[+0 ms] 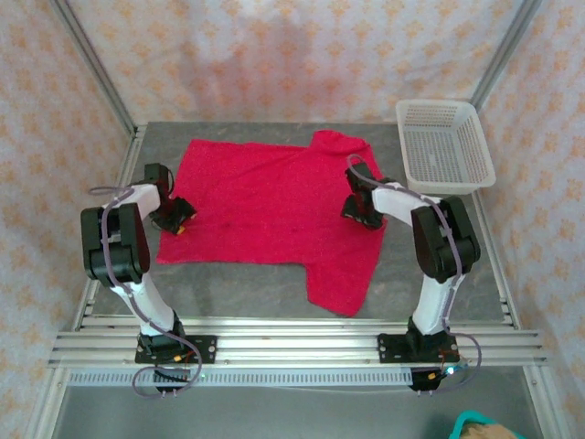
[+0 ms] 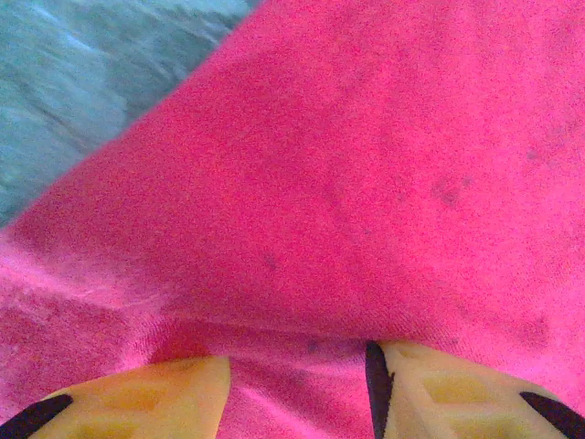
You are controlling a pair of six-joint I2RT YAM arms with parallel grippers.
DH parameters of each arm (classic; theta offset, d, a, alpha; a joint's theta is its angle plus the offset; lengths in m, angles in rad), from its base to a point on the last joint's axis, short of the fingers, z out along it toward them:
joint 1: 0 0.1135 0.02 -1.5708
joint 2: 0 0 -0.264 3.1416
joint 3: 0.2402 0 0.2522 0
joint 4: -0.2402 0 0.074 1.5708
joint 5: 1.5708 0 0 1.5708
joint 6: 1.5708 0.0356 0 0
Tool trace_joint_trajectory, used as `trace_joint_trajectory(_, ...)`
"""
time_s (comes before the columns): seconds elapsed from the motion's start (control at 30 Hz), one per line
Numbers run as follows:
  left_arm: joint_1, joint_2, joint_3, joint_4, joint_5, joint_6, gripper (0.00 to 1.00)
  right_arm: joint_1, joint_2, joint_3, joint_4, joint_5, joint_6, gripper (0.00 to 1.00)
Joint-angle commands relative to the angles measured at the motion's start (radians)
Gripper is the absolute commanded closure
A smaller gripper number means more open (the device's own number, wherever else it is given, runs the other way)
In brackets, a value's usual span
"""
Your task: Fold the inside-out t-shirt
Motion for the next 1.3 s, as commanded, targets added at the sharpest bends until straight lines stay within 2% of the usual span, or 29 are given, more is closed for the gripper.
trace_joint_trajectory(0.0,0.022,0.022,-0.026,-0.021,-0.072,-0.008,0.5,-0.022,0.024,0.015,-0.062,0.049,-0.039,0.3)
trace_joint_trajectory(0.1,0.017,-0.022,-0.022,-0.029,-0.069,-0.006,0.45,-0.023,0.012,0.063,-0.101,0.057,-0.065,0.3)
trace_joint_trajectory(0.23,-0.009,-0.13,-0.016,-0.082,-0.102,0.003,0.44,-0.019,-0.06,0.119,-0.155,0.014,-0.085,0.3)
trace_joint_trajectory(0.33,-0.04,-0.227,-0.028,-0.153,-0.146,0.019,0.45,0.007,-0.16,0.098,-0.183,-0.035,-0.087,0.29)
trace_joint_trajectory(0.5,-0.055,-0.399,-0.147,-0.257,-0.247,0.016,0.6,0.091,-0.356,-0.089,-0.194,-0.086,-0.053,0.31)
trace_joint_trajectory(0.67,-0.032,-0.555,-0.267,-0.304,-0.316,-0.011,0.6,0.142,-0.538,-0.295,-0.175,-0.101,0.0,0.38)
trace_joint_trajectory(0.73,-0.007,-0.588,-0.306,-0.281,-0.298,-0.018,0.59,0.147,-0.587,-0.341,-0.167,-0.113,0.015,0.4)
trace_joint_trajectory(0.83,0.025,-0.58,-0.359,-0.232,-0.253,-0.022,0.59,0.154,-0.632,-0.366,-0.175,-0.131,0.019,0.41)
trace_joint_trajectory(1.0,0.082,-0.461,-0.373,-0.201,-0.2,-0.008,0.56,0.164,-0.635,-0.397,-0.178,-0.165,0.015,0.41)
trace_joint_trajectory(1.27,0.133,-0.394,-0.359,-0.111,-0.202,-0.009,0.48,0.172,-0.62,-0.409,-0.181,-0.221,-0.002,0.4)
